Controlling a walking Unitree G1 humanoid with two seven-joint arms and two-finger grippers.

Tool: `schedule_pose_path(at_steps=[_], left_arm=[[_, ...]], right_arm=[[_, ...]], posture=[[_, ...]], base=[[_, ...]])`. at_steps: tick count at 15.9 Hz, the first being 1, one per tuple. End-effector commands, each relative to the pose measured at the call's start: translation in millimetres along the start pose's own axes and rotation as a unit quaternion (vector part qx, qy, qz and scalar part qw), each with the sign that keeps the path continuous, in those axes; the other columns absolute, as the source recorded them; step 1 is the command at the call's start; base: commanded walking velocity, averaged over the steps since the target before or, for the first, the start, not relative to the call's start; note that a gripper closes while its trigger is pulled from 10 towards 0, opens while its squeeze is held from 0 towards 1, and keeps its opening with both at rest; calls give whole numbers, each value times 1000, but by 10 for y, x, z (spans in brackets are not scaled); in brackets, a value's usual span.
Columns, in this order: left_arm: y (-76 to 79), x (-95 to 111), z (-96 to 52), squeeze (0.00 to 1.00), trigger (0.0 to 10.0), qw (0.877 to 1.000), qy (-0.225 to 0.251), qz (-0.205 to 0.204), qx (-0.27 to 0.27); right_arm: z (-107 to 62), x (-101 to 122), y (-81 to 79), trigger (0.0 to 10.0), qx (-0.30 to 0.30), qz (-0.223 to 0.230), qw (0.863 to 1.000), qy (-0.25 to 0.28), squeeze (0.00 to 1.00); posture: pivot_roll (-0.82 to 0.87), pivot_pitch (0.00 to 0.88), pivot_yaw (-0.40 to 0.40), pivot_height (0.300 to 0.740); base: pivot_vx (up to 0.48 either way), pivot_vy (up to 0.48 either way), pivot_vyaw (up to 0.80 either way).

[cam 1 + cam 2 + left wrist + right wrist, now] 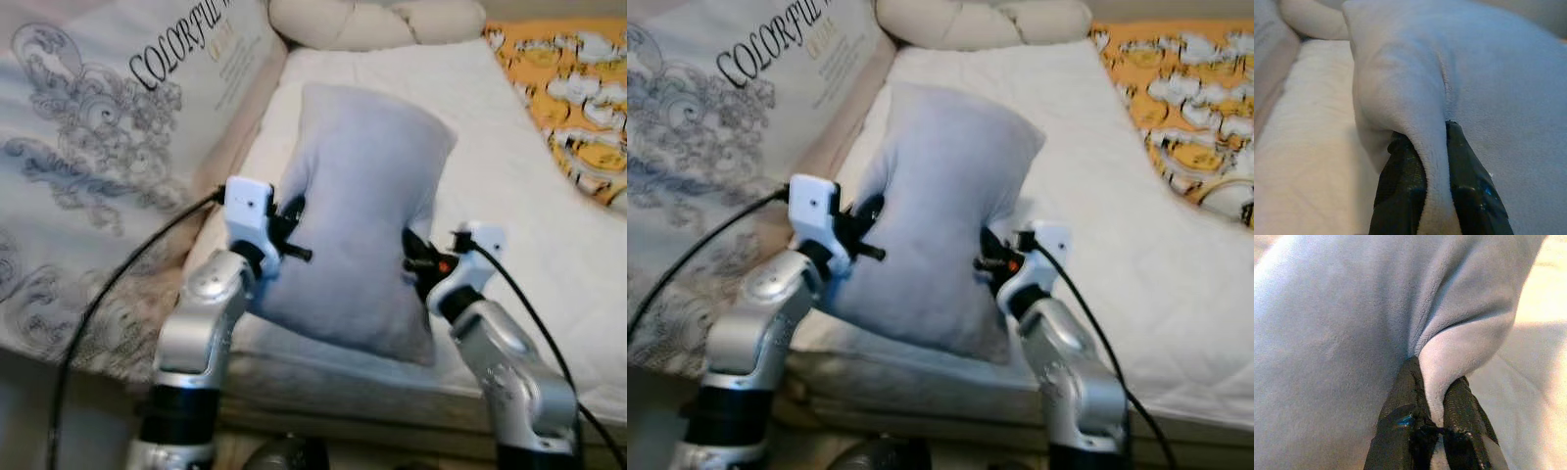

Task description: Clean up the room

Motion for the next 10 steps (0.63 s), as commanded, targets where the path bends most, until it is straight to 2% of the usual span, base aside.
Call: schedule_pose_path(at_steps=[1,4,7,9,10], left_arm=[[-16,115,-19,0,10000,1000,17,19,3],[-28,118,-36,0,10000,1000,14,21,5],[-49,127,-83,0,10000,1000,11,8,17],[-73,125,-110,0,10000,999,19,23,30],[-81,110,-131,0,10000,999,21,17,40]], right_arm=[[0,107,-69,10000,9,0,1000,20,0],[-8,83,-73,10000,7,5,1000,16,0],[-24,60,-43,10000,1,17,1000,12,0],[-20,79,-36,10000,5,12,1000,11,0],[-11,88,-37,10000,9,5,1000,9,0]], posture=[[-25,0,100,740],[-22,0,106,740],[-16,0,104,740],[-12,0,92,740],[-13,0,80,740]], base=[[0,375,0],[0,370,0],[0,0,0],[0,0,0],[259,0,0]])
Point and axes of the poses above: a point about 5 cm out from each wrist's last joint towards the gripper, its own z axis pointing out of the wrist towards the gripper, its own x axis along the axis of the wrist's last joint, y = z × x, the point moved 2 cm from there along z, pointing out of the wrist towards the gripper, and after that the axes turned 5 degrees about -z, right-handed, at the moved point
